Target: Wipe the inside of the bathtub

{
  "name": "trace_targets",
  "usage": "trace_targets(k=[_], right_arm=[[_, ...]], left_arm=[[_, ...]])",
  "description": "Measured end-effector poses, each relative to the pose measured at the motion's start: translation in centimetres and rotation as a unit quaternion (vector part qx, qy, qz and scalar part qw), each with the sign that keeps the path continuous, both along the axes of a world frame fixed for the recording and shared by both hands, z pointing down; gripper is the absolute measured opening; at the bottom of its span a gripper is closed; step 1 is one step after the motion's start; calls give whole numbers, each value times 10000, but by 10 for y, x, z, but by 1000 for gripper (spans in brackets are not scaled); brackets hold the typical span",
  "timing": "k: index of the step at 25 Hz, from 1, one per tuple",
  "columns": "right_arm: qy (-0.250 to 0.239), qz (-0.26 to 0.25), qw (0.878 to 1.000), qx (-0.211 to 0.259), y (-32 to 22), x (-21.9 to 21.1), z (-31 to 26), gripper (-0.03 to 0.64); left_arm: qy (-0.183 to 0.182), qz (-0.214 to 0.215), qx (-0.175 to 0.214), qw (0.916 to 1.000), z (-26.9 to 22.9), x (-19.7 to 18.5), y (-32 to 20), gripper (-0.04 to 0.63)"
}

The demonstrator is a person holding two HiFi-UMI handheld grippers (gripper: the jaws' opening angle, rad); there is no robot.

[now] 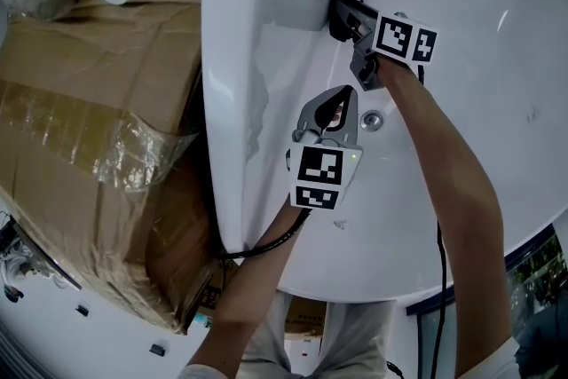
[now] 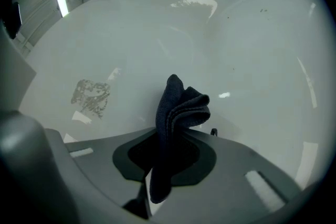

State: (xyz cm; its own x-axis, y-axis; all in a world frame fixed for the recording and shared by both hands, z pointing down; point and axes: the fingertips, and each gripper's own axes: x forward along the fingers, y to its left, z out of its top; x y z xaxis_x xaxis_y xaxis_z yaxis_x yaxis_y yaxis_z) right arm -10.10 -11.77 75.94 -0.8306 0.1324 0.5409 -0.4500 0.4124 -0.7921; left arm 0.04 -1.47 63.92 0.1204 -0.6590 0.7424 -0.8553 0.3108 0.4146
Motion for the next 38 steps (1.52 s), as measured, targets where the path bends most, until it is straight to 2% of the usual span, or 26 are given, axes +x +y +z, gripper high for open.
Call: trace_targets(k=[38], right_arm=[[-921, -711, 9926, 359, 15, -25, -121, 49]], left_arm=[[-374, -149, 132, 9991, -70, -17, 9, -2]])
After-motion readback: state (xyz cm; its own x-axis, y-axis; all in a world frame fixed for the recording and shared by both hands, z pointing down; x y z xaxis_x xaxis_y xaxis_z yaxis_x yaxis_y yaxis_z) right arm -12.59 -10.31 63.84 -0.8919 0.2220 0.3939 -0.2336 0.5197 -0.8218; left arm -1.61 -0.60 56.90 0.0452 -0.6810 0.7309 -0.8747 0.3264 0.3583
